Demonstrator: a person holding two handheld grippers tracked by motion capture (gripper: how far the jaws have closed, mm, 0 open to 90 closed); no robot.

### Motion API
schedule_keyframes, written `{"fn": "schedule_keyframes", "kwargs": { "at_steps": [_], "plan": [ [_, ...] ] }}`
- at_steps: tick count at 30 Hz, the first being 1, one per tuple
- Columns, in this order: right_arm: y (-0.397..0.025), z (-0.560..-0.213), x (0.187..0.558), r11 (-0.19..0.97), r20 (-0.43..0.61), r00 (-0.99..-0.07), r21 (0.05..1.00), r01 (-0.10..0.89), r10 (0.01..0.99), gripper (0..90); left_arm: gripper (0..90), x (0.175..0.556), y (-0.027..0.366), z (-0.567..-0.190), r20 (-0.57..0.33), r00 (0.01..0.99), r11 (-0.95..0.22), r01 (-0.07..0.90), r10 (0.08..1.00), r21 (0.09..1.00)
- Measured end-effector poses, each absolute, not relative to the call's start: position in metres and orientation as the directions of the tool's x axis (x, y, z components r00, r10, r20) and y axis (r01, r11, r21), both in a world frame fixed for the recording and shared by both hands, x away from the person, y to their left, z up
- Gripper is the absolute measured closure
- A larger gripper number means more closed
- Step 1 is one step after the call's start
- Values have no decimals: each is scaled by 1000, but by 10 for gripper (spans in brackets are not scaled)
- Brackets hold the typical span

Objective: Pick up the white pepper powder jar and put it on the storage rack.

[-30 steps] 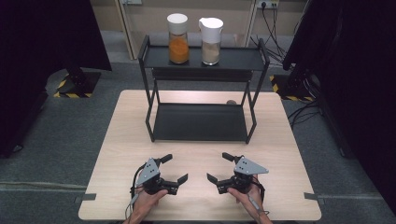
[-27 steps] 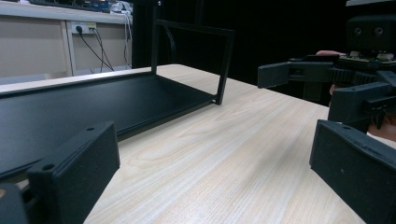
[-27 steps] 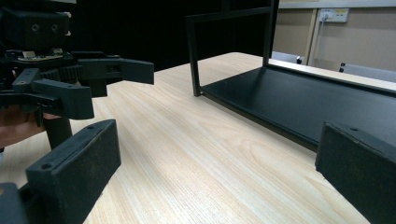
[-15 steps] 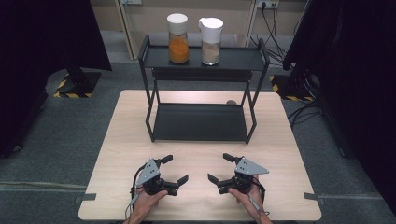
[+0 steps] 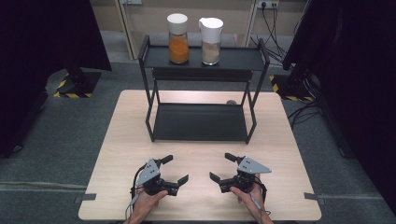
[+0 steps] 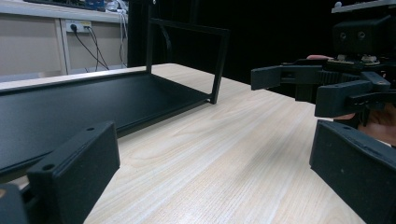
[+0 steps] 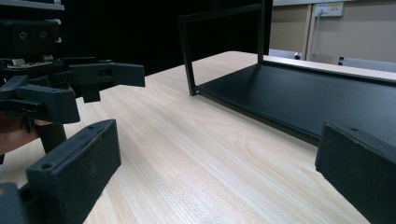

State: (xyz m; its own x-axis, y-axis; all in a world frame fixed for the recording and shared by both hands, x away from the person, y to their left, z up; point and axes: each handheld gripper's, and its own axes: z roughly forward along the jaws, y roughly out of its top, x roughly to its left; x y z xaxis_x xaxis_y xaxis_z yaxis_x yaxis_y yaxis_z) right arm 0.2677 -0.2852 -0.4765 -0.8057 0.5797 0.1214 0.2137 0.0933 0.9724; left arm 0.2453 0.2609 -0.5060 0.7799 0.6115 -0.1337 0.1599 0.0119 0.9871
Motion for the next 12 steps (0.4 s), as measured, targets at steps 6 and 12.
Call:
{"fn": "schedule_keyframes", "kwargs": {
  "at_steps": [6,12],
  "plan": [
    [-286,-477,268,90,125,-805,972,216,580,5,11,245,261,-506,-135,779,13,161,612,987],
    [-287,-477,268,87,128,-802,972,219,583,5,11,245,261,-506,-134,778,13,160,614,987]
  ]
}}
